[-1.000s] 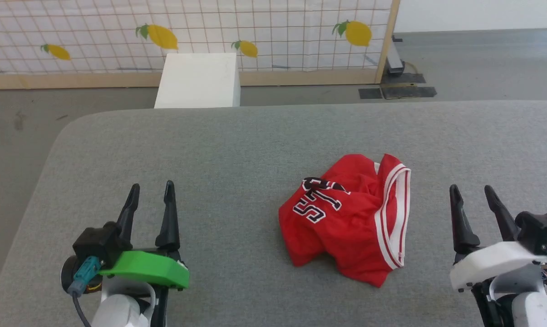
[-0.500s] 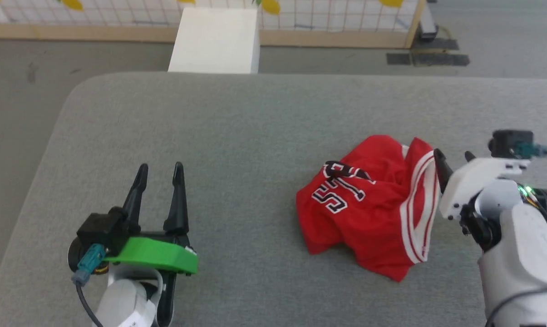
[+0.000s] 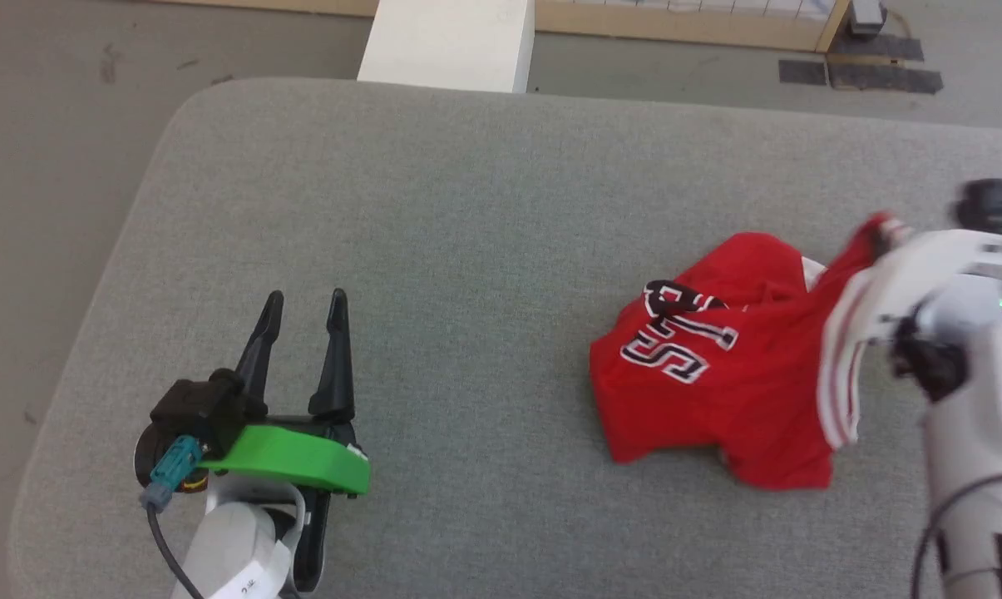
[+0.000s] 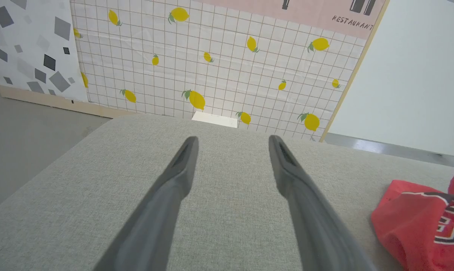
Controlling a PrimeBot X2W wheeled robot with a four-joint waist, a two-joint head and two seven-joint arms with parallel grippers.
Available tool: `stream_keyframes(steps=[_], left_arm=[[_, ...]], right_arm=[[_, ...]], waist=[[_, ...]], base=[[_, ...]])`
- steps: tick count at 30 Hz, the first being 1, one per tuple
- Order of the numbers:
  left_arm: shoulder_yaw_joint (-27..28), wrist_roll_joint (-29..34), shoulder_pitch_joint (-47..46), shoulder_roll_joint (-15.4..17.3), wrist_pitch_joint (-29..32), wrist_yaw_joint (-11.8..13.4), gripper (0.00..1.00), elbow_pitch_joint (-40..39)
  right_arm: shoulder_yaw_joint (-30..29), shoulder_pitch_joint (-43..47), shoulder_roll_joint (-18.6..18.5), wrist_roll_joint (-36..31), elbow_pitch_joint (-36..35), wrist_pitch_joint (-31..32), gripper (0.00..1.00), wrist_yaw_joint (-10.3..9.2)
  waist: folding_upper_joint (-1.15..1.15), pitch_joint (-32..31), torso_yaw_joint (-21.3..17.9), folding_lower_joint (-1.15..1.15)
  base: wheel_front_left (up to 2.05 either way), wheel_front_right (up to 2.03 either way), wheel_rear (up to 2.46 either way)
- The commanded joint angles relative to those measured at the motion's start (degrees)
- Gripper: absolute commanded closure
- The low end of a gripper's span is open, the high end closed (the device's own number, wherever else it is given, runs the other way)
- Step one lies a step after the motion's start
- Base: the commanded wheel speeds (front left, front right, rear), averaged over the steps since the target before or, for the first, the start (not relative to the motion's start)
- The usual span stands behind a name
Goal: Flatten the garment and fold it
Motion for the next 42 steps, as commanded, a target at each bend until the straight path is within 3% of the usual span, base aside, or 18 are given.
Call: stream_keyframes(steps=[1,6,12,13,14,19,23,27,34,42], left_arm=[[0.26,0.10,0.53,-0.20,-0.20,-0.22,0.00,0.11],[0.38,0.50,2.00,-0.21,-0.20,-0.34,0.00,0.55],[-0.20,0.44,2.78,-0.21,-0.20,-0.52,0.00,0.74],[-0.20,0.42,2.91,-0.21,-0.20,-0.54,0.00,0.76],[-0.17,0.38,3.08,-0.21,-0.20,-0.56,0.00,0.78],[0.06,0.40,3.60,-0.21,-0.20,-0.67,0.00,0.86],[0.29,0.44,3.70,-0.21,-0.20,-0.77,0.00,0.99],[0.54,0.54,3.50,-0.21,-0.20,-0.85,0.00,0.92],[0.52,0.46,2.31,-0.21,-0.20,-0.94,0.00,0.59],[-0.71,0.12,0.42,-0.21,-0.20,-1.04,0.00,0.63]], right_arm=[[-1.88,1.88,-1.32,0.12,-1.82,-2.34,1.00,-0.09],[-13.22,8.95,-2.05,-5.32,-8.99,-6.24,1.00,-0.09],[-26.95,16.54,0.96,-10.14,-14.87,-2.27,1.00,-0.09],[-27.79,17.50,1.37,-10.21,-15.54,-1.70,0.65,-0.09],[-28.26,18.69,1.79,-10.01,-16.39,-1.30,0.00,-0.09],[-26.15,23.25,2.49,-5.40,-20.93,-4.93,0.00,-0.09],[-13.61,28.42,2.52,1.76,-24.93,-12.80,0.00,-0.09],[-2.87,32.74,2.53,7.92,-29.13,-14.62,0.00,-0.09],[4.72,31.02,2.54,8.89,-32.03,-8.38,0.00,-0.09],[6.30,20.28,2.54,0.37,-23.19,4.52,0.00,-0.09]], waist=[[0.00,-2.25,-1.56,0.00],[0.00,-4.84,-3.71,0.00],[0.00,-5.98,-5.38,0.00],[0.00,-6.08,-5.55,0.00],[0.00,-6.18,-5.79,0.00],[0.00,-6.42,-6.44,0.00],[0.00,-6.66,-6.66,0.00],[0.00,-6.40,-6.99,0.00],[0.00,-4.90,-6.71,0.00],[0.00,-2.15,-4.98,0.00]], base=[[0.00,0.00,0.00],[0.00,0.00,0.00],[0.00,0.00,0.00],[0.00,0.00,0.00],[0.00,0.00,0.00],[0.00,0.00,0.00],[0.00,0.00,0.00],[0.00,0.00,0.00],[0.00,0.00,0.00],[0.00,0.00,0.00]])
